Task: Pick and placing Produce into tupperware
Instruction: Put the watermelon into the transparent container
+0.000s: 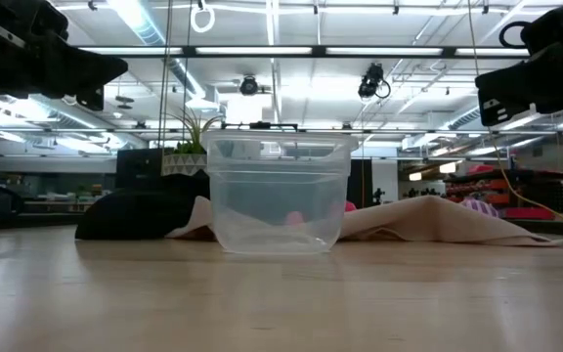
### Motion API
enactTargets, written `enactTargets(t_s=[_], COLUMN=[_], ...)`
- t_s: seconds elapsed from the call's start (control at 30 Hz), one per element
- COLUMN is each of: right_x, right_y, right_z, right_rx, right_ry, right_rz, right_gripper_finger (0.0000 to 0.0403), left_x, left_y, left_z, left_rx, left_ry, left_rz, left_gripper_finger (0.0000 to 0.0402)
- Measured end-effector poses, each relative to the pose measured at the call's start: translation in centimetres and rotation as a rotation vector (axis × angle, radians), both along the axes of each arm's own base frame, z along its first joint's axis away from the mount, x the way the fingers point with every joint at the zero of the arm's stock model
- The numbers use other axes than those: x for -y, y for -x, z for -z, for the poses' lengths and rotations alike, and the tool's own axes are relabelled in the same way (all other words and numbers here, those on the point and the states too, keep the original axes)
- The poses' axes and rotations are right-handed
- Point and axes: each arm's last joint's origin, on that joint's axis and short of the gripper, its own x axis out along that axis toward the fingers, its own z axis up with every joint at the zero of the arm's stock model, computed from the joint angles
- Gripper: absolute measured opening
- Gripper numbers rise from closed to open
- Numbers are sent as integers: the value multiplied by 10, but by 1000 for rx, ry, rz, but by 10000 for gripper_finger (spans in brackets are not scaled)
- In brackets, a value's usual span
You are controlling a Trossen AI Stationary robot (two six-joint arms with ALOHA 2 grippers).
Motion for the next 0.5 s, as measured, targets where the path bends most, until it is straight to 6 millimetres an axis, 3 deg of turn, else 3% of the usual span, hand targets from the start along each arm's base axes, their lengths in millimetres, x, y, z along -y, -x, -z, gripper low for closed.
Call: enactTargets(t_s=[0.5], right_x=[0], right_y=[0], right_z=[0], right_rx=[1], right_ry=[0], right_rz=[0], right_gripper_finger=[12], left_x=[0], left_y=[0], left_z=[0], left_rx=[2], left_ry=[53], left_rz=[6], left_gripper_finger=[34])
